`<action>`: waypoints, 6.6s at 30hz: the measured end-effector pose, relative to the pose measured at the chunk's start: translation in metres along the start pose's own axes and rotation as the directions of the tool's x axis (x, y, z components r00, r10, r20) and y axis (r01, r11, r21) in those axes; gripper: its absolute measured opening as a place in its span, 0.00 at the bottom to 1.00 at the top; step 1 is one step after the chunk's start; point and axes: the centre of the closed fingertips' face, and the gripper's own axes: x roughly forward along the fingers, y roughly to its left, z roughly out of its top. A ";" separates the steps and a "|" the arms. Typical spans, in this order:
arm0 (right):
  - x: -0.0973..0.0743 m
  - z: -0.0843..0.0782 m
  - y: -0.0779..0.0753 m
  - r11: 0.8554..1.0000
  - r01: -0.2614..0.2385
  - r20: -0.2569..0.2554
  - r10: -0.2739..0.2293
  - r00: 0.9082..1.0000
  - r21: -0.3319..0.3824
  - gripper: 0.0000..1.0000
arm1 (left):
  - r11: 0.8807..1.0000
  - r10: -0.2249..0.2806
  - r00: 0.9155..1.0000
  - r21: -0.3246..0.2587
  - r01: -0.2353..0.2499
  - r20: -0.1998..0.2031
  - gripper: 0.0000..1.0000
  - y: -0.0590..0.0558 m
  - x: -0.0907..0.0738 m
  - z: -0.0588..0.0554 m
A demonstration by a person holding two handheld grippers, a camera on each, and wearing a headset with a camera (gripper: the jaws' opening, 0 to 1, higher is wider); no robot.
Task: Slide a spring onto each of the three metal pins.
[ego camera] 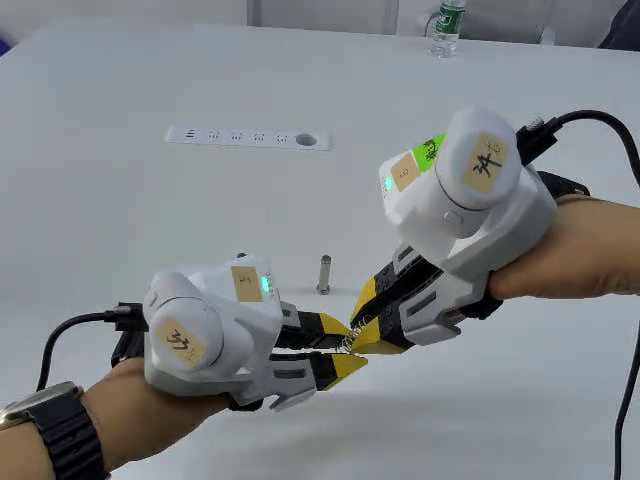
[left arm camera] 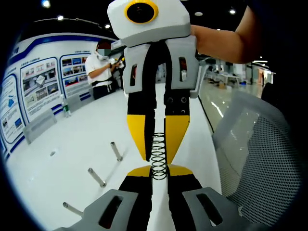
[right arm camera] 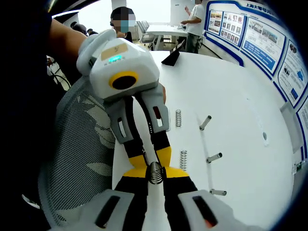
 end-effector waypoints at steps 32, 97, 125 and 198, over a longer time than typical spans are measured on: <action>-0.018 -0.009 -0.014 0.998 0.034 -0.023 -0.033 0.999 0.053 0.12 | 0.996 0.011 1.000 -0.084 -0.010 0.008 0.42 0.002 -0.039 -0.017; -0.069 -0.046 -0.098 0.970 0.177 -0.119 -0.158 0.980 0.167 0.12 | 0.919 0.358 0.931 -0.201 -0.338 0.072 0.72 0.055 -0.141 -0.023; -0.074 -0.043 -0.110 0.969 0.185 -0.141 -0.162 0.977 0.165 0.12 | 0.913 0.377 0.923 -0.197 -0.358 0.071 0.72 0.062 -0.145 -0.021; 0.025 -0.106 -0.139 0.961 0.159 -0.366 -0.066 0.928 0.228 0.12 | 0.902 0.390 0.920 -0.219 -0.372 0.042 0.71 0.064 -0.147 -0.036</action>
